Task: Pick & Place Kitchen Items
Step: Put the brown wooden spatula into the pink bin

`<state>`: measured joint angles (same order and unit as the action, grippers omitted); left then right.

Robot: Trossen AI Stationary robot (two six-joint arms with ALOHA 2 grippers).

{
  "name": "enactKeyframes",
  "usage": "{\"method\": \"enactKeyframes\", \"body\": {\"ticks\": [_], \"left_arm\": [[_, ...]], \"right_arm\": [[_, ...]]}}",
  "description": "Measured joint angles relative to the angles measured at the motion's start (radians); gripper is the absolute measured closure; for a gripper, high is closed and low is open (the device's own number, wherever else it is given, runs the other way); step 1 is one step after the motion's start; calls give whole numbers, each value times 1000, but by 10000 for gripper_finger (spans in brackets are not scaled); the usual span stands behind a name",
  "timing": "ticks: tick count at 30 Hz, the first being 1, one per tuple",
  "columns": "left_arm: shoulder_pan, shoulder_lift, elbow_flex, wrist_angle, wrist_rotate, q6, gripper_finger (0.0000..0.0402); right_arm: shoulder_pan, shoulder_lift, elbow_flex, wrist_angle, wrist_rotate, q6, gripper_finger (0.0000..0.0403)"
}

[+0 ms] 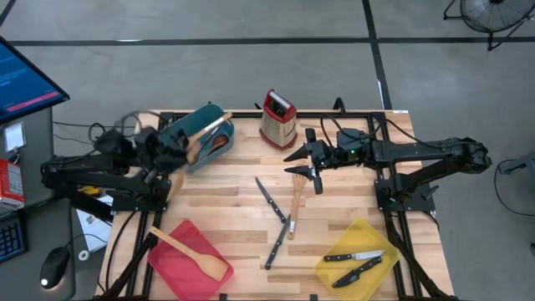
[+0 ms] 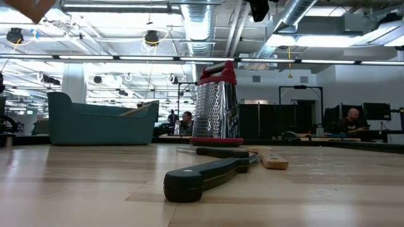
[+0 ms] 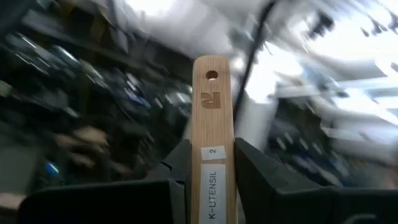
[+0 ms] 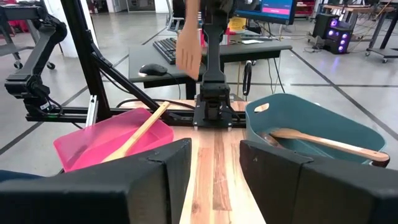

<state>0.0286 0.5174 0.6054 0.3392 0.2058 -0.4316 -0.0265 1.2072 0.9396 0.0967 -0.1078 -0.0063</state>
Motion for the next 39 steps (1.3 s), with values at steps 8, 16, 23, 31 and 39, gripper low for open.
{"method": "enactKeyframes", "body": {"ticks": [8, 16, 23, 31, 39], "left_arm": [[-44, 79, -58, -9, 213, -90, 332], [-129, 159, -137, 4, 168, -335, 331], [-245, 222, -148, 77, 30, -420, 329], [-398, 267, -148, 127, -296, -359, 333], [-506, 332, -148, 126, -505, -423, 332]], "right_arm": [[0, 0, 0, 0, 0, 8, 255], [0, 0, 0, 0, 0, 8, 255], [0, 0, 0, 0, 0, 8, 255], [0, 0, 0, -12, 0, 27, 255], [8, 0, 0, -23, 0, 34, 255]]}}
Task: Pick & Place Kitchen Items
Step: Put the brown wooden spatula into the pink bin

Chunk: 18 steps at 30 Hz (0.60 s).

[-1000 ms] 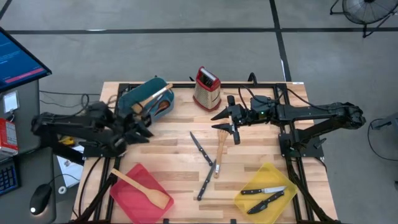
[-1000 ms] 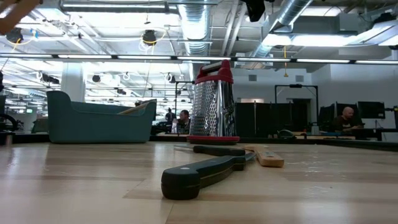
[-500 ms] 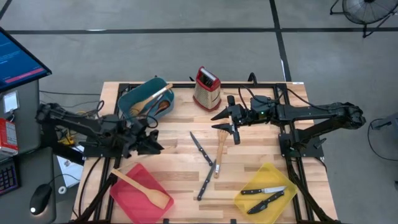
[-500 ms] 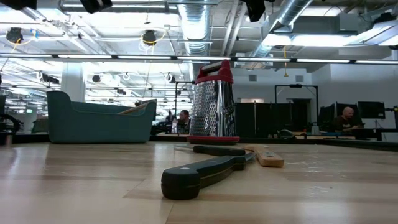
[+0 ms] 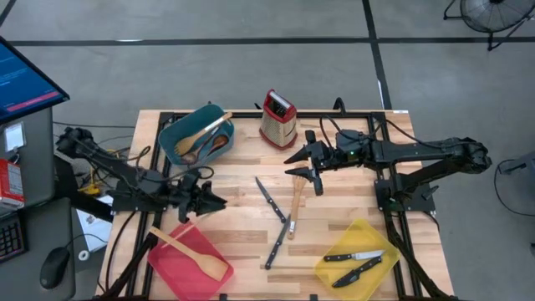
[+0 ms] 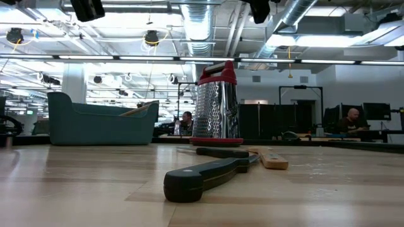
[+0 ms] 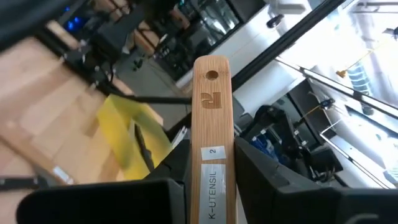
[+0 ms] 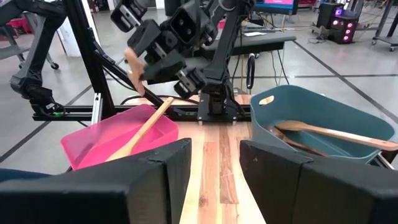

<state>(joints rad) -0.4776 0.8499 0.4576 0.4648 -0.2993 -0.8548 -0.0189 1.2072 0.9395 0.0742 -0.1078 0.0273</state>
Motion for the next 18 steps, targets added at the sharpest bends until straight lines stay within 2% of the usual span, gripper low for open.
{"method": "enactKeyframes", "body": {"ticks": [7, 15, 18], "left_arm": [[-40, 77, 0, -35, 0, -20, 330], [-46, 174, 0, -40, -46, 176, 334], [-46, 188, 0, -37, 27, 233, 330]], "right_arm": [[0, 0, 0, 0, 0, 0, 255], [0, 0, 0, 0, 0, 12, 255], [0, 0, 0, 0, 0, 30, 255]]}}
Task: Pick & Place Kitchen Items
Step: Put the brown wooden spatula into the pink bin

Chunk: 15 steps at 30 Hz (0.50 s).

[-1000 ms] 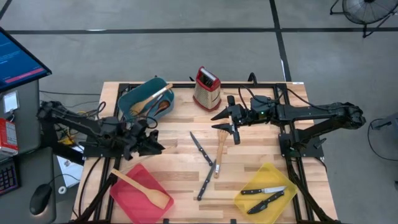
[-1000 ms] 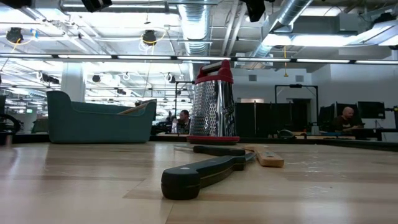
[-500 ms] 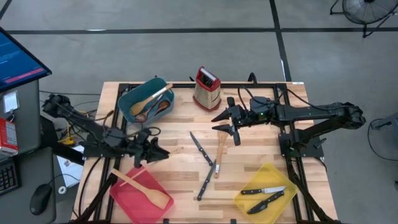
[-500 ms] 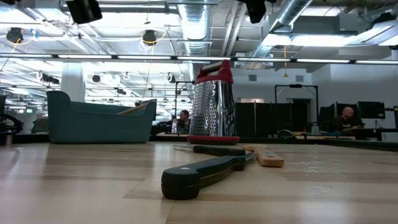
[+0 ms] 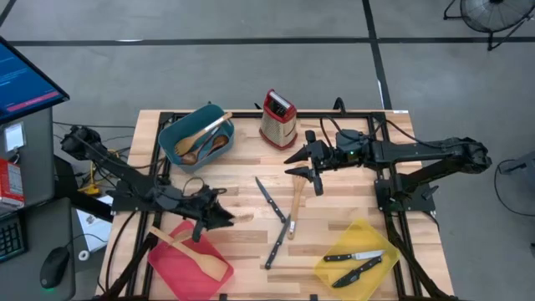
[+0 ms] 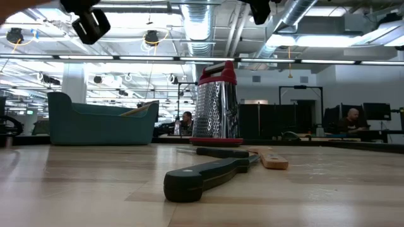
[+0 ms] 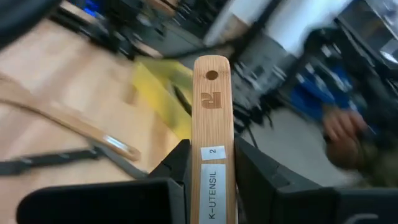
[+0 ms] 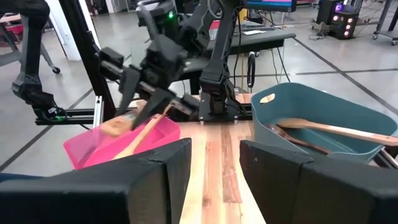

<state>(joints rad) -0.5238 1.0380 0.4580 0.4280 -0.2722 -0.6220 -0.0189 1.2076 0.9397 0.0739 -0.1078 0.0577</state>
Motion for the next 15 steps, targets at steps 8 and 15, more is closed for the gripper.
{"method": "enactKeyframes", "body": {"ticks": [8, 15], "left_arm": [[-73, 43, 0, -1, 150, -26, 334], [-141, 58, 0, -2, 149, -80, 333]], "right_arm": [[0, 0, 0, -10, 0, 4, 255], [0, 0, 0, -10, 0, 4, 255]]}}
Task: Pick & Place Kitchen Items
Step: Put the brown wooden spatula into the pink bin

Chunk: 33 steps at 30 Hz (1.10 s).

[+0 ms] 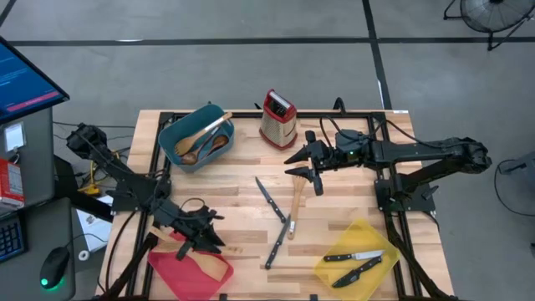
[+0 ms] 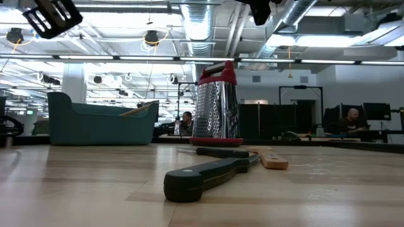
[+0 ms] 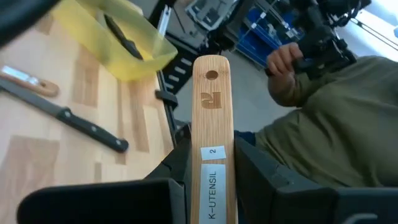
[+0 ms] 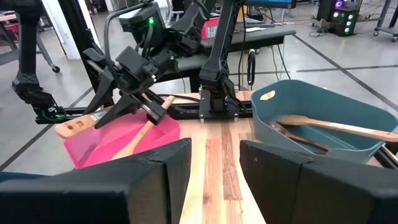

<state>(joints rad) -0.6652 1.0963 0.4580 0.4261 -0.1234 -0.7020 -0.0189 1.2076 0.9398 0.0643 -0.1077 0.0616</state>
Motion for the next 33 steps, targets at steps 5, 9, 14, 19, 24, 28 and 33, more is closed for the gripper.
{"method": "enactKeyframes", "body": {"ticks": [5, 9, 14, 19, 24, 28, 33], "left_arm": [[-11, 34, 0, 9, -1, -21, 333], [-25, 90, 0, 47, 3, -43, 331], [-43, 163, 0, 122, 12, -64, 334], [-55, 203, 0, 125, 18, -86, 332], [-64, 261, 0, 125, 26, -87, 334], [-64, 311, 0, 124, 26, -85, 333], [-64, 347, 0, 124, 40, -84, 333]], "right_arm": [[0, 0, 0, 0, 0, 0, 255], [0, 0, 0, 0, 0, 0, 255], [0, 0, 0, 0, 0, 0, 255], [0, 0, 0, 0, 0, 0, 255], [0, 0, 0, 0, 0, -4, 255], [0, 0, 0, 0, 0, -8, 255], [0, 0, 0, 0, 0, -8, 255]]}}
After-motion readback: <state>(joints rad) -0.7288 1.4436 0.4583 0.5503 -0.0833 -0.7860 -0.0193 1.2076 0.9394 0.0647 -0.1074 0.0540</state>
